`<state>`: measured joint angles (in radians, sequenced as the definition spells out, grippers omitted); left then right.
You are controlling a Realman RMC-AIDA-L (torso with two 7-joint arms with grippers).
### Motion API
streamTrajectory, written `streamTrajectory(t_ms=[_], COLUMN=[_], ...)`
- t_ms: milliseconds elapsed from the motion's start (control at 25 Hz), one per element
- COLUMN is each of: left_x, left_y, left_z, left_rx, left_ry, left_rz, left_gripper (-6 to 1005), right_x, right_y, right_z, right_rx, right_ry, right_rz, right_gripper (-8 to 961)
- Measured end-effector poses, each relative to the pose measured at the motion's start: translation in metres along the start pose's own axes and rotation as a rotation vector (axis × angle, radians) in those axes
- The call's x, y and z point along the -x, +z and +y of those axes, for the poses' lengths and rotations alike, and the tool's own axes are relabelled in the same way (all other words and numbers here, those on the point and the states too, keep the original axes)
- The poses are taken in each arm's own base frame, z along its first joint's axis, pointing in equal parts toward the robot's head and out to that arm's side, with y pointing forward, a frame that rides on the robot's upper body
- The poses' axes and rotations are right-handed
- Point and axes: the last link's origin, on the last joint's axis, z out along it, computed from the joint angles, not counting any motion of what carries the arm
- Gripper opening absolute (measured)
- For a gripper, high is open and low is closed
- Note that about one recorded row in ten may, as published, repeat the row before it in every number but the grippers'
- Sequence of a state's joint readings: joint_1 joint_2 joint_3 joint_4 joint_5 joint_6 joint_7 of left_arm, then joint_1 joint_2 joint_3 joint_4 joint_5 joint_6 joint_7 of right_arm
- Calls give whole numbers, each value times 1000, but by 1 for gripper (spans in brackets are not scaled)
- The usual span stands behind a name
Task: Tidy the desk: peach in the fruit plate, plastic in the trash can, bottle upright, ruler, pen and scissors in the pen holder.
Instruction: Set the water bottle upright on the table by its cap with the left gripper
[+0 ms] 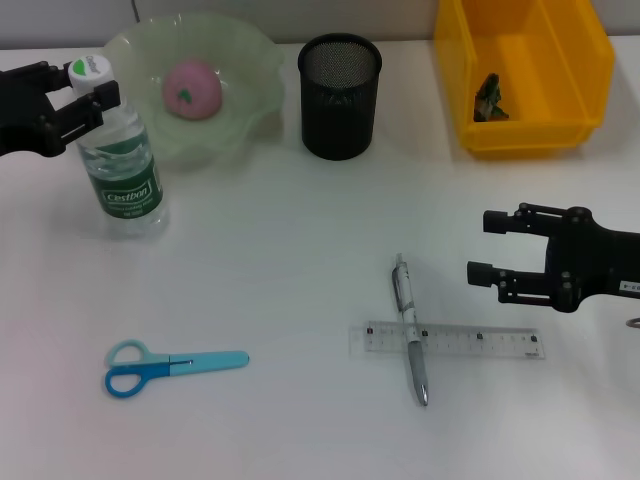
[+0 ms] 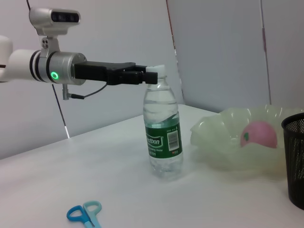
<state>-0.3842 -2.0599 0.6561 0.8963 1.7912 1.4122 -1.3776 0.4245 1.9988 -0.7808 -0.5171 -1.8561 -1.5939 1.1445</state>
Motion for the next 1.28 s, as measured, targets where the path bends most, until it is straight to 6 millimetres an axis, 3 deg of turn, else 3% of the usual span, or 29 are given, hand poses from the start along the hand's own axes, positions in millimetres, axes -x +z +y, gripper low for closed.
streamTrajectory(t_ms=[640, 1280], left_x=[9, 13], left_y=[4, 6], left_z=[-1, -1], left_rx=[-41, -51], left_ry=[-32, -34], left_rz=[23, 40], left_gripper=[441, 588], right_x=[0, 0], right_y=[2, 2], right_z=[1, 1], right_rx=[11, 11], right_ry=[-3, -3], right_rz=[6, 7], right_gripper=[739, 739])
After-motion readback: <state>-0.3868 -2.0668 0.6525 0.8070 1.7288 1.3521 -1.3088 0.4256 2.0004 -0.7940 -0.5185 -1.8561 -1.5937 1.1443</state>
